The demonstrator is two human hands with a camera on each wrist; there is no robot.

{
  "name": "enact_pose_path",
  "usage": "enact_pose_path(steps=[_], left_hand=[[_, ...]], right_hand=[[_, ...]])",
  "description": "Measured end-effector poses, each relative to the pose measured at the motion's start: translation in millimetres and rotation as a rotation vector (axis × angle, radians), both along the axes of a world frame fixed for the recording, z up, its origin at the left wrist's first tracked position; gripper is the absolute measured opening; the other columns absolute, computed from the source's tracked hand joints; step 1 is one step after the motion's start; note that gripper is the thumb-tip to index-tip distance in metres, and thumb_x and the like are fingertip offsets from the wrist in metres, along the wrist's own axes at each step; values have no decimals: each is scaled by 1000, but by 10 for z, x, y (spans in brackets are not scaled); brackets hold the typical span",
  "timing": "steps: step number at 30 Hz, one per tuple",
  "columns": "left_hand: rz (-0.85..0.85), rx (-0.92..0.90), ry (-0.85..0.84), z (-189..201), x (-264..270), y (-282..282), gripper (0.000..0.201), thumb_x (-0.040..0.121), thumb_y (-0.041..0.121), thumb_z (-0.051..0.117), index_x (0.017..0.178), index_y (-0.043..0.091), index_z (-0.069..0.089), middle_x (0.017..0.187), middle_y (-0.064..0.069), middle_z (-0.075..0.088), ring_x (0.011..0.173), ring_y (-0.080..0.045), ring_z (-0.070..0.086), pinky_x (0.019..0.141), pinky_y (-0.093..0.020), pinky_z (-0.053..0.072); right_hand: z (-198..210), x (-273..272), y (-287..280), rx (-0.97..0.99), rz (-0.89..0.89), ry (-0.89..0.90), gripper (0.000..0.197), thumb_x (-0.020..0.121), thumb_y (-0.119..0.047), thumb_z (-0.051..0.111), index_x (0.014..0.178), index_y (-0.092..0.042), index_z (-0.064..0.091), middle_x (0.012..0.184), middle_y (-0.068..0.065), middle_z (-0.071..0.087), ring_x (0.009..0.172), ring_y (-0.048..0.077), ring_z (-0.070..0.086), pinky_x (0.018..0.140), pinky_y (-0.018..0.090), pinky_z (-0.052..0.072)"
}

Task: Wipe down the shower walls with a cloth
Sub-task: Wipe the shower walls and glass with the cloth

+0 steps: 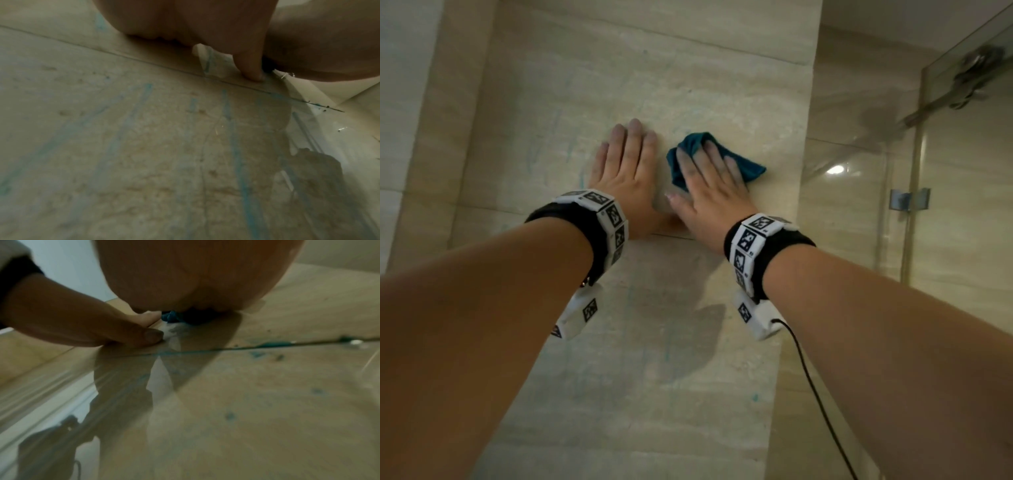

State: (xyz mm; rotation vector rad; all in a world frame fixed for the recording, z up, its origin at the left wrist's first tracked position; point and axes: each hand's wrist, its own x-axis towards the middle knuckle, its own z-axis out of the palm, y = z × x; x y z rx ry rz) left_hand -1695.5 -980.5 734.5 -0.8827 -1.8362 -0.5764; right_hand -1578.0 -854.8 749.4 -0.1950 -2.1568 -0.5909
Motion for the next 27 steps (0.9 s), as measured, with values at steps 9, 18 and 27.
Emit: enact_pose_path(steps=[9,18,27], left_hand=[[24,-56,-92,42,41,-15,151,61,102,49,160,16,-26,167,-4,-36,155,-26,-31,127,-45,-14],[17,-74,-60,36,6,-8,151,61,103,48,158,17,-29,165,-5,-39,153,-26,-34,126,-45,-17],[78,-48,-49,39,4,-30,147,66,98,52,161,17,-24,168,-6,-33,156,-27,-28,127,-42,-15]], right_hand=[[-44,530,460,-184,-77,25,76,105,-62,21,164,-25,-9,172,6,-12,156,17,-18,127,39,-11],[705,384,417,-306,-153,221,80,103,-67,18,164,-20,-6,172,8,-10,158,22,-14,127,43,-6],[462,-59,-165,-63,-39,40,80,102,-68,19,164,-21,1,172,5,-4,158,22,-11,126,43,-7]])
